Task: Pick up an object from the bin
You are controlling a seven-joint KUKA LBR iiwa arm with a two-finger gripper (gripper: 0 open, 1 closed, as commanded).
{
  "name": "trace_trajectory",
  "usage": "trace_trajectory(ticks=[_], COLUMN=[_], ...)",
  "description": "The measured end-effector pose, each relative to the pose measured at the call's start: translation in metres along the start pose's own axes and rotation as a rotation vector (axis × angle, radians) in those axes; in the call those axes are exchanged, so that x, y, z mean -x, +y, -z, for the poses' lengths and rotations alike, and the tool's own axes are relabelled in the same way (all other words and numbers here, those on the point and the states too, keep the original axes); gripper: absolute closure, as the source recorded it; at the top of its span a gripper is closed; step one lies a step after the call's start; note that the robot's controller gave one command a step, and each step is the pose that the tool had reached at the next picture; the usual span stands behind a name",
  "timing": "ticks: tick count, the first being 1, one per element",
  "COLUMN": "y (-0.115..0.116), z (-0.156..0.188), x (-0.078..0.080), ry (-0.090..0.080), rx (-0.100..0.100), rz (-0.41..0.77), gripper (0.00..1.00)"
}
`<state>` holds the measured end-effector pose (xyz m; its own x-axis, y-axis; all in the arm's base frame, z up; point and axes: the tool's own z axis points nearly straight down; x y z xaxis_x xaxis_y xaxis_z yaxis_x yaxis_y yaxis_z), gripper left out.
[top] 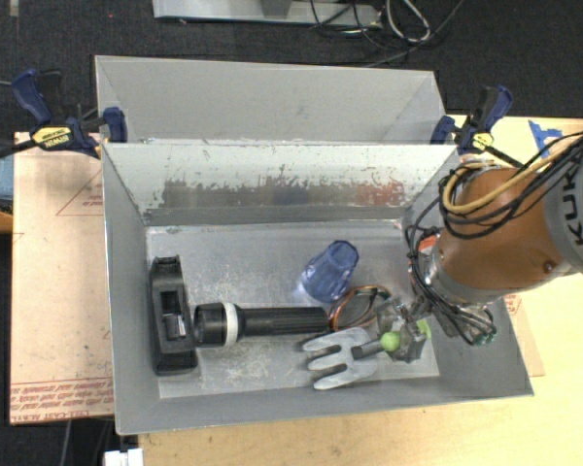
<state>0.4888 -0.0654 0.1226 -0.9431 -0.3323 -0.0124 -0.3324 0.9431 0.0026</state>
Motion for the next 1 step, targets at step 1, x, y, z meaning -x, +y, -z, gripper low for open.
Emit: trace_trajectory(ticks=[1], y=[0.0001], z=[0.0247], x=[0.0008], ry=[-0.001], rx=[0.0], rz=[-0.001], gripper=[1.0])
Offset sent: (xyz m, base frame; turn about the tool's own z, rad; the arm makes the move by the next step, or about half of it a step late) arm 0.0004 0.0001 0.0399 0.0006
